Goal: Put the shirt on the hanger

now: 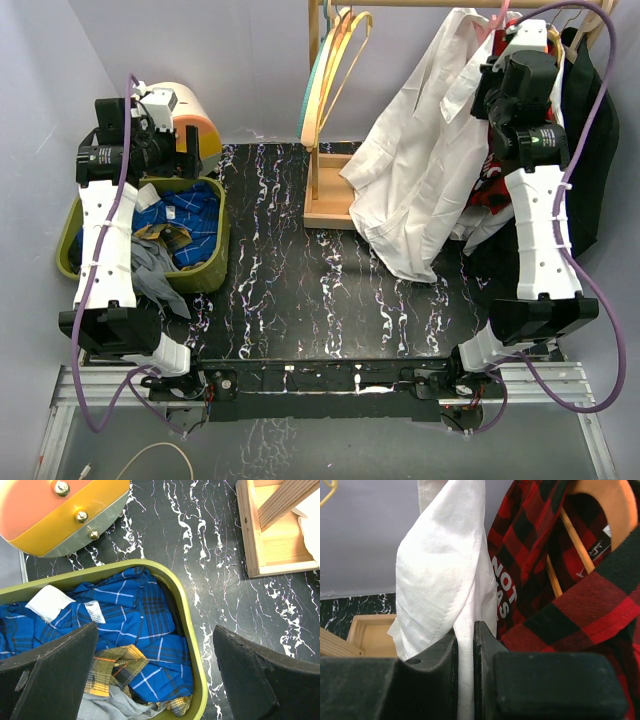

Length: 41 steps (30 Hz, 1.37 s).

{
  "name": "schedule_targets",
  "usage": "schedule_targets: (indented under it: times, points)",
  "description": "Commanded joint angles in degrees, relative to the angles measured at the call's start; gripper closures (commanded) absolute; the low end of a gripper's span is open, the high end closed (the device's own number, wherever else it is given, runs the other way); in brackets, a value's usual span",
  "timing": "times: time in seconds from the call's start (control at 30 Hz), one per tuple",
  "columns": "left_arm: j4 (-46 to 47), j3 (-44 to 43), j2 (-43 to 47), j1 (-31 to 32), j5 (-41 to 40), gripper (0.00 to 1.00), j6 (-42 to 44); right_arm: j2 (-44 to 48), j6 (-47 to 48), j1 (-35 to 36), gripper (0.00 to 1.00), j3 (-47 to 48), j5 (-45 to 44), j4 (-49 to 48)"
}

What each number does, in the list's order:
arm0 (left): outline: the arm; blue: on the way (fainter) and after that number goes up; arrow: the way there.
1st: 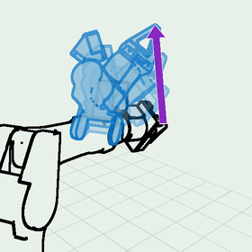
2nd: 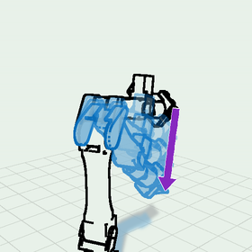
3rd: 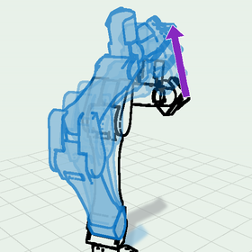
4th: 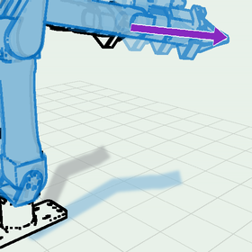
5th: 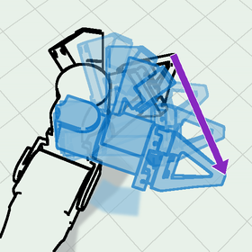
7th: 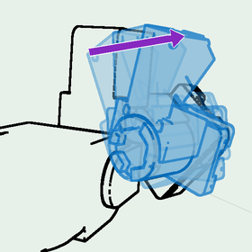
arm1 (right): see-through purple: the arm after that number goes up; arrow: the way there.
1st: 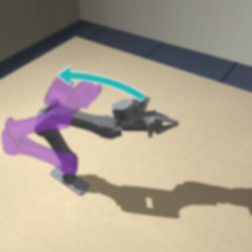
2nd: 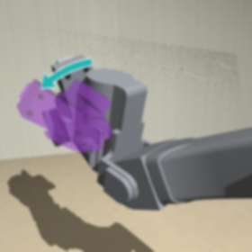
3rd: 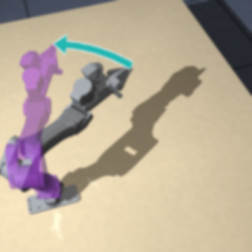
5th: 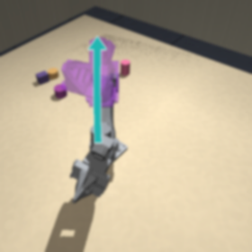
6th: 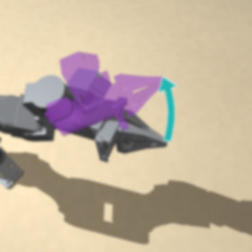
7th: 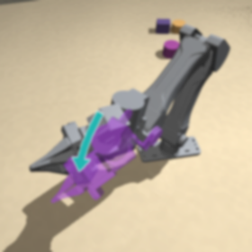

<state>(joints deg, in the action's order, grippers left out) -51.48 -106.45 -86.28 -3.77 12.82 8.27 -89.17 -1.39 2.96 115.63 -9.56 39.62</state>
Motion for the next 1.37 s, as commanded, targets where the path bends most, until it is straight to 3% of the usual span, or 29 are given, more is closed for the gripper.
schedule_targets:
  times: [0.0,0.47,0.9,0.97,1.03,1.1,1.2,1.33]
  points:
    - [0.13,0.79,0.60,0.10,-0.16,0.03,-0.75,0.53,-2.50,-2.74,0.92,3.19,3.90,-6.31]
    - [-0.58,1.51,0.85,0.10,-0.56,0.03,0.35,-0.65,-5.16,-9.98,0.92,0.69,10.14,-7.22]
    - [0.10,1.08,2.25,0.09,-1.53,0.03,-0.20,-1.69,-7.43,-12.19,0.90,-1.41,14.18,-8.04]
    - [1.39,2.02,3.27,0.09,-2.40,0.03,-1.87,0.59,-7.84,-12.19,0.65,-3.84,13.60,-8.89]
    - [2.78,3.05,4.43,0.12,-4.62,0.03,-5.64,4.31,-8.79,-12.19,0.26,-6.71,11.70,-11.06]
    - [3.87,3.66,4.85,0.08,-8.80,0.03,-10.08,6.38,-10.24,-12.21,0.03,-6.53,6.97,-11.42]
    - [4.49,4.23,5.42,0.13,-13.07,0.03,-13.60,10.13,-11.54,-12.19,0.02,-4.08,2.29,-11.80]
    - [11.06,11.07,10.18,0.10,-17.37,0.05,-14.43,16.19,-12.40,-12.21,0.02,-5.66,8.39,-16.71]
